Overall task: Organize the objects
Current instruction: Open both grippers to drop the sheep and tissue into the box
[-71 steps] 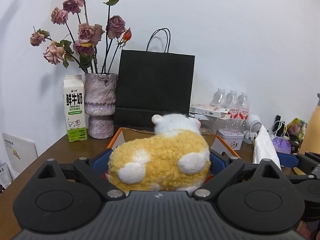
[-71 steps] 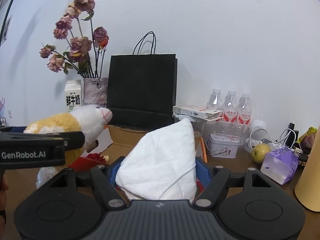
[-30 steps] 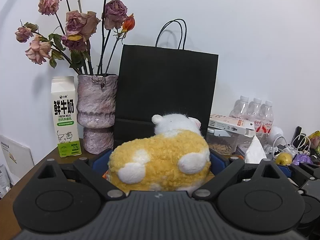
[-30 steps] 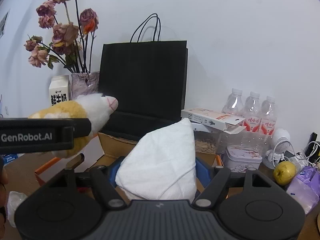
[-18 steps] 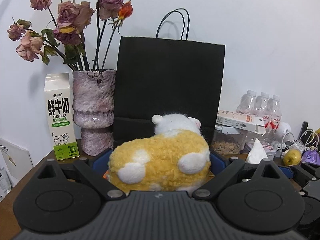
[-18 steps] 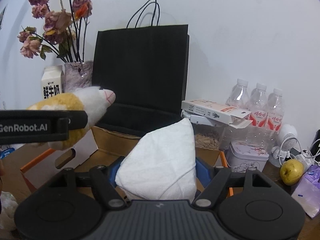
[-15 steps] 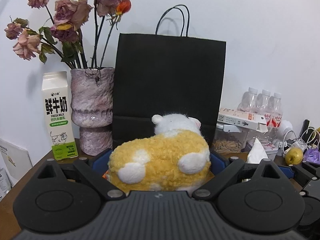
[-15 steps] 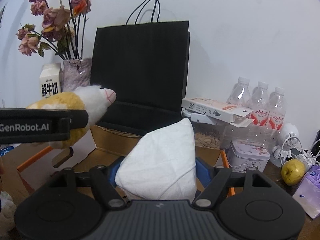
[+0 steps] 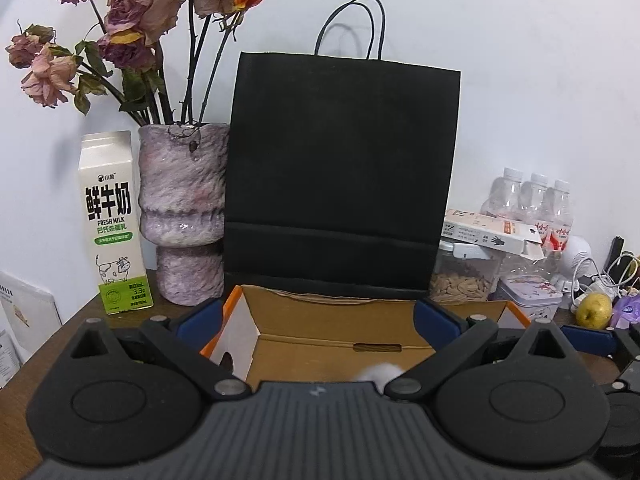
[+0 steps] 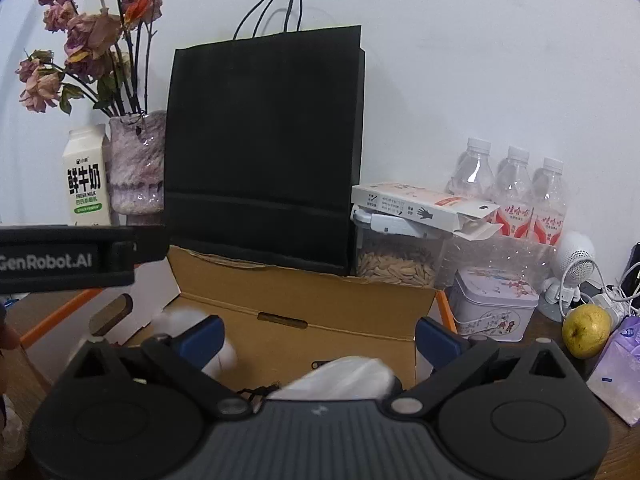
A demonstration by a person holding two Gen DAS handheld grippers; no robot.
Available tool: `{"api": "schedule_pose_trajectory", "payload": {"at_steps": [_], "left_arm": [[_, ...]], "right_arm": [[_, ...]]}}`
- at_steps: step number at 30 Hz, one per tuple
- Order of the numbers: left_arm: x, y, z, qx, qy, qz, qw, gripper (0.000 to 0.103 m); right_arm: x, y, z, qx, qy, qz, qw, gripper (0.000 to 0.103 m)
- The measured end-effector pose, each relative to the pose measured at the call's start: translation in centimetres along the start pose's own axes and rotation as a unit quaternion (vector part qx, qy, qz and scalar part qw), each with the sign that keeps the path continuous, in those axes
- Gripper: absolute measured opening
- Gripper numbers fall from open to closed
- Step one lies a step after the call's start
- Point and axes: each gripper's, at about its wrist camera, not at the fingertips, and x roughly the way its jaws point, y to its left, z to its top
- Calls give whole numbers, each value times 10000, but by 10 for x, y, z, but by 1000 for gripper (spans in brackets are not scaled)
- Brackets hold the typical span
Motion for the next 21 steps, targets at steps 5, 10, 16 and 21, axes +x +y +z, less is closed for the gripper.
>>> {"api": "schedule_pose_trajectory", "payload": {"at_steps": [5, 10, 16, 21], "left_arm": [[-2, 1, 0, -19, -5, -2, 10000, 103], [-9, 1, 1, -61, -50, -35, 10000, 103], [-25, 0, 4, -95, -195, -99, 9997, 103], [-37, 2, 4, -92, -231, -123, 9996, 103]], "right_arm": [[-3, 1, 1, -18, -21, 15, 10000, 102], [-9, 0, 4, 1, -32, 2, 10000, 102], [-23, 1, 8, -16, -98, -74, 9999, 103], [-35, 1, 9, -51, -122, -153, 9998, 103]]}}
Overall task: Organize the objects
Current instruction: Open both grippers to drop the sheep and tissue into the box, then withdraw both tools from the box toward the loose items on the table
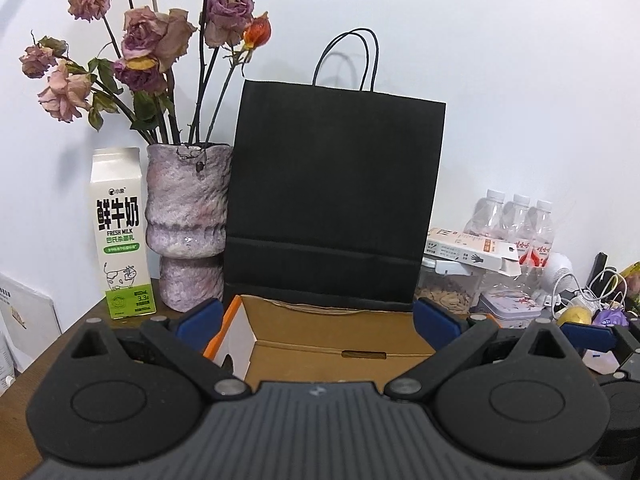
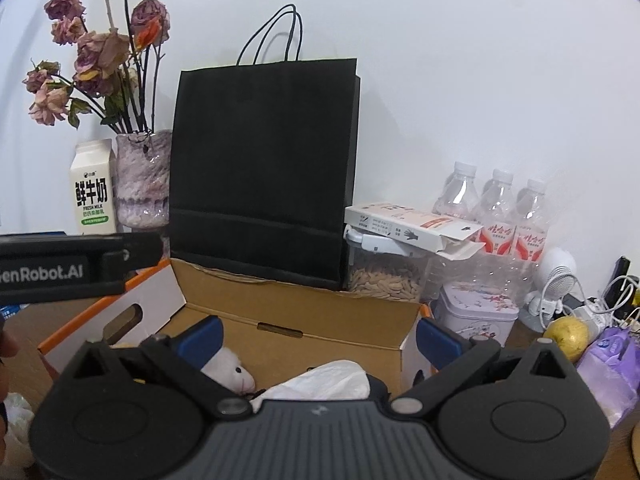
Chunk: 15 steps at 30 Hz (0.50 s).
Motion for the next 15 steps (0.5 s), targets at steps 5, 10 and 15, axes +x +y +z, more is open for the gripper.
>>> {"api": "schedule_pose_trajectory", "payload": {"at_steps": [5, 10, 15], "left_arm": [[-11, 5, -1, -47, -4, 3, 10000, 103], [-27, 9, -6, -67, 27, 6, 10000, 103], [-41, 11, -12, -86, 19, 24, 10000, 103]], "right_arm": [[-12, 0, -2, -52, 5, 20, 10000, 103], [-27, 1, -5, -111, -11, 32, 9999, 103], [-42, 3, -11, -201, -30, 36, 9998, 103]]}}
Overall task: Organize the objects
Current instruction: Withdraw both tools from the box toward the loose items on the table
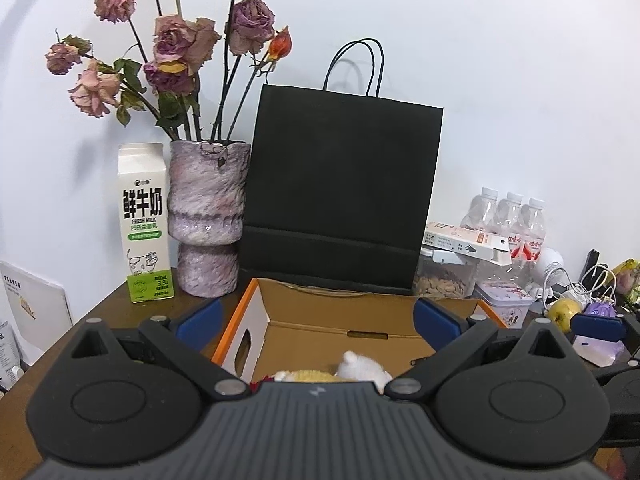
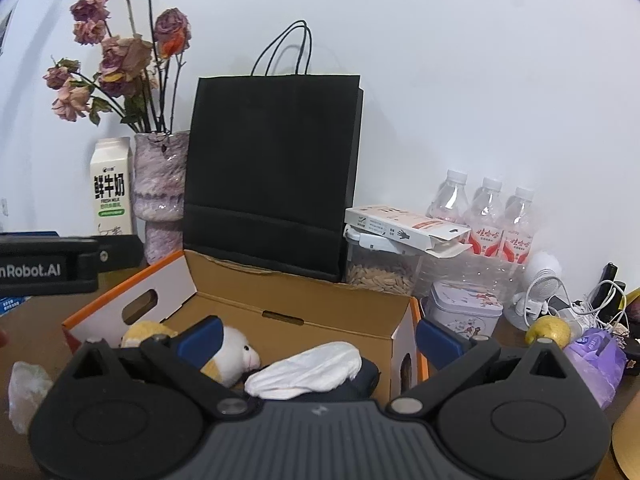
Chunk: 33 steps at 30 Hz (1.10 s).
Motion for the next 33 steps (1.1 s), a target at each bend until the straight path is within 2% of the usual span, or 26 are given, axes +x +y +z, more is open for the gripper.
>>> {"api": "schedule_pose_trajectory", "payload": {"at_steps": [19, 23, 33], "left_arm": [[-67, 16, -34, 225, -3, -139, 9997, 103], [-80, 19, -44, 324, -7, -212, 9993, 103], [-107, 26, -72, 494, 135, -320, 9982, 103]], "right_arm": [[-72, 3, -33, 24, -175, 36, 9998, 103], [-92, 6, -49, 33, -316, 36, 9995, 103], [-121, 5, -87, 198, -173, -22, 9997, 103]]}}
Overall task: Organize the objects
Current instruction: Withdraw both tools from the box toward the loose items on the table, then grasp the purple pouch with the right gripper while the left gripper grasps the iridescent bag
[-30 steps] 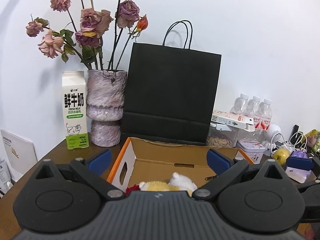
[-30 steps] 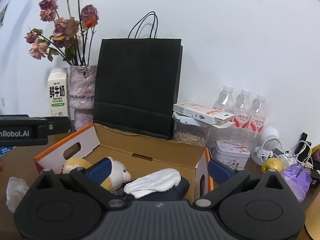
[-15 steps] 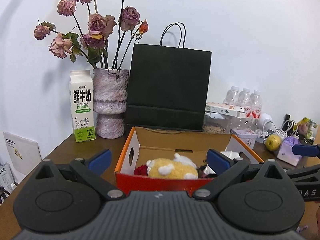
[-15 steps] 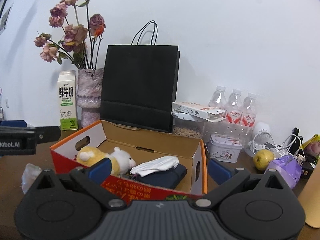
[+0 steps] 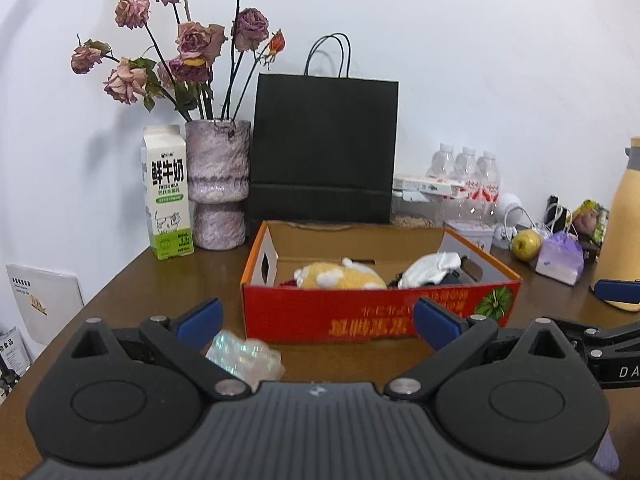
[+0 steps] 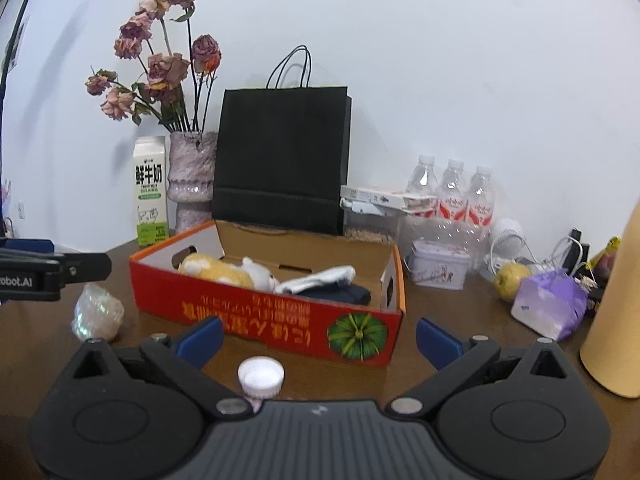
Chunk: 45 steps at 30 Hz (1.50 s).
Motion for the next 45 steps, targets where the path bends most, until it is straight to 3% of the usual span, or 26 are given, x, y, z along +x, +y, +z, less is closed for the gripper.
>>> {"api": "schedule_pose_trajectory", "payload": {"at_steps": [11, 21, 29, 32, 40, 42, 44, 45], "left_arm": [[-12, 11, -27, -64, 378, -68, 9992, 103], [-23, 22, -41, -150, 592, -66, 9981, 103], [-28, 24, -39, -184, 538, -103, 9983, 103], [-29, 24, -39, -173, 548, -103, 9983, 103], [-33, 22, -39, -159, 520, -158, 9984, 103], [-33, 23, -39, -170, 515, -153, 9984, 103], [-33, 25, -39, -194, 526, -132, 9983, 103], [-32, 26, -39, -219, 540, -127, 9982, 103]], "right_arm": [[-20, -2, -53, 111, 472, -315, 9983, 103], [-40, -16, -69, 477, 682, -455, 9955, 103], [-12, -17, -70, 824, 1397, -151, 9866, 103], [4, -14, -70, 874, 1666, -317, 9816, 103], [12, -8, -70, 779, 1723, -468, 9808, 103], [11, -8, -69, 768, 1671, -422, 9820, 95], [5, -5, -67, 690, 1513, -292, 9856, 55], [3, -4, -67, 657, 1467, -240, 9867, 45]]}}
